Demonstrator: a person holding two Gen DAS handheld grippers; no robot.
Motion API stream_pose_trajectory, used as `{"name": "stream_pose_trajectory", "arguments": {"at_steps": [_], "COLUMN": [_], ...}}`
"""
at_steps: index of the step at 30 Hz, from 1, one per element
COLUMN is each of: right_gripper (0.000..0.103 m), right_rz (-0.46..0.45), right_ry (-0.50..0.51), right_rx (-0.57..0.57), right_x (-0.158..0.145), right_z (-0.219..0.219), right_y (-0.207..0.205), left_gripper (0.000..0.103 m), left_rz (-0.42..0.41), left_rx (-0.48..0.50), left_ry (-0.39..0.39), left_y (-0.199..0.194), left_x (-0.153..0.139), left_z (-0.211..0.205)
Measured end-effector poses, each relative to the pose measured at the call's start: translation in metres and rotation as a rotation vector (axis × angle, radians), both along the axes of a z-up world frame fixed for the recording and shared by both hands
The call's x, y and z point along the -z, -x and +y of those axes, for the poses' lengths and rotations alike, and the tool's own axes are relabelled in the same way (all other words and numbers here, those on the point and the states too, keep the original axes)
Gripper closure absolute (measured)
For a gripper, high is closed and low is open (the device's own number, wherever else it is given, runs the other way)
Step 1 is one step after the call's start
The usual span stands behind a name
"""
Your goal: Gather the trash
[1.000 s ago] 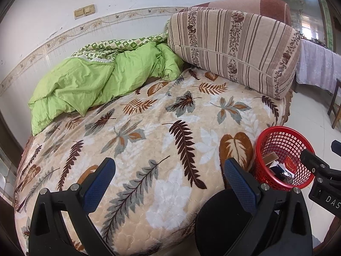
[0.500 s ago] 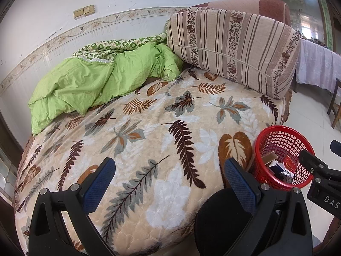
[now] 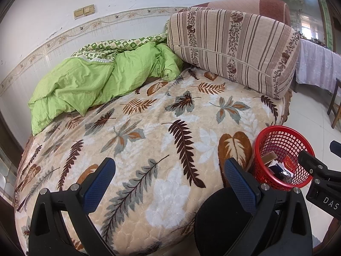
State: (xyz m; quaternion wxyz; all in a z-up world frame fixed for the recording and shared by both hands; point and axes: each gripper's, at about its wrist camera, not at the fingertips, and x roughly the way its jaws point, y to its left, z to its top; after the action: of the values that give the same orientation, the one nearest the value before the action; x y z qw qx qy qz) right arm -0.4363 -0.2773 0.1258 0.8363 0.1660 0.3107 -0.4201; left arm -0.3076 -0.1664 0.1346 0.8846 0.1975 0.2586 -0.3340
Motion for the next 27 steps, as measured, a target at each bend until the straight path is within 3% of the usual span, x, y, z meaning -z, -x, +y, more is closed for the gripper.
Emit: {"name": "stream_pose_trajectory", "arguments": {"at_steps": [27], "right_gripper": [0.009], "right_rz": [0.022], "right_ry": [0.010], "right_rx": [-0.046], "right_x": [0.0012], "right_z": [0.0055], "right_y": [-0.0074], "left_gripper": [0.002], "left_rz": [0.023], "left_rx": [-0.024], "left_ry": [0.019], "left_y": [-0.0027], "left_x": [-0.0081], "left_z": [0.0066]}}
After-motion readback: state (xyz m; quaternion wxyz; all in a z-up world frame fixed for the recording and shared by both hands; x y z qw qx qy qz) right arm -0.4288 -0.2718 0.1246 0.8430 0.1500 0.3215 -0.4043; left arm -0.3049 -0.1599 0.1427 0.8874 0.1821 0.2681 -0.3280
